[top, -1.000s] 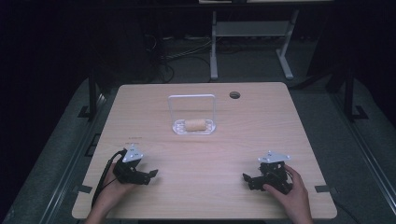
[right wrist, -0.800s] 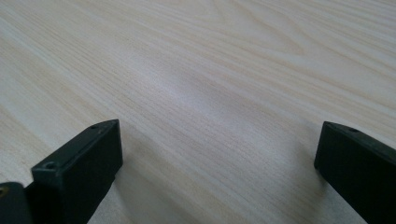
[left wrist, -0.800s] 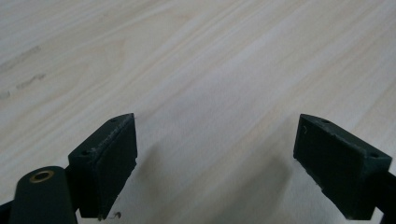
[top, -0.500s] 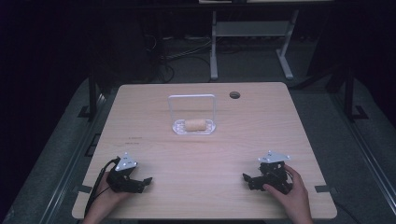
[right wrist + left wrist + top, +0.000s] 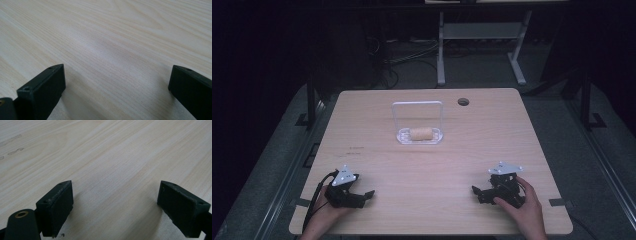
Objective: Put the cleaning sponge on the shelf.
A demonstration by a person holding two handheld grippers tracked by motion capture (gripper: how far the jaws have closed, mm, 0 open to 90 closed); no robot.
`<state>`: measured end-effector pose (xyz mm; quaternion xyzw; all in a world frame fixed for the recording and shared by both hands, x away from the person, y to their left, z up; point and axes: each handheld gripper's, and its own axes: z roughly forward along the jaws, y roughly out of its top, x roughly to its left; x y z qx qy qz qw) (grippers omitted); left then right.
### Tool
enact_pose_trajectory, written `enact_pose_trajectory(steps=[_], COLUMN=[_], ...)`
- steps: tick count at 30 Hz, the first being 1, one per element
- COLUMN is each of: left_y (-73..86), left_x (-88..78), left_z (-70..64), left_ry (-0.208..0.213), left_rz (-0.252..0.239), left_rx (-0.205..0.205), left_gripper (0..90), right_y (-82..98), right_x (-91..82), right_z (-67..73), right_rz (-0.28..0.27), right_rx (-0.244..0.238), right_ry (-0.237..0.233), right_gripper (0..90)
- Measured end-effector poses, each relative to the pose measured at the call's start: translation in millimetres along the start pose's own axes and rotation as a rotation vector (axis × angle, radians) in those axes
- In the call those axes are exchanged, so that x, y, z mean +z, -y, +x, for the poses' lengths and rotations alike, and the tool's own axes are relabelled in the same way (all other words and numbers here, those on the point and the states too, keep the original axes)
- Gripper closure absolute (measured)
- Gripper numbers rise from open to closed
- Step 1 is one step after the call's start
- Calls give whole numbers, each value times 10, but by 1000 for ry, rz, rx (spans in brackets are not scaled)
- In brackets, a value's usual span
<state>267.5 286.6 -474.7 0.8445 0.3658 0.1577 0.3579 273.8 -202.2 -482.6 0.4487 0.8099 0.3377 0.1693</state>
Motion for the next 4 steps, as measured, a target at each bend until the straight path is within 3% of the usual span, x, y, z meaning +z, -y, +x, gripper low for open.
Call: enact_pose_trajectory(steps=[4], left_y=[0], left_x=[-1], left_z=[1], left_ry=[0], left_rz=[1], left_rx=[0], left_gripper=[129], right_y=[0], right_x=[0], right_z=[0], right_rz=[0], right_rx=[0], right_ry=[0], right_gripper=[6])
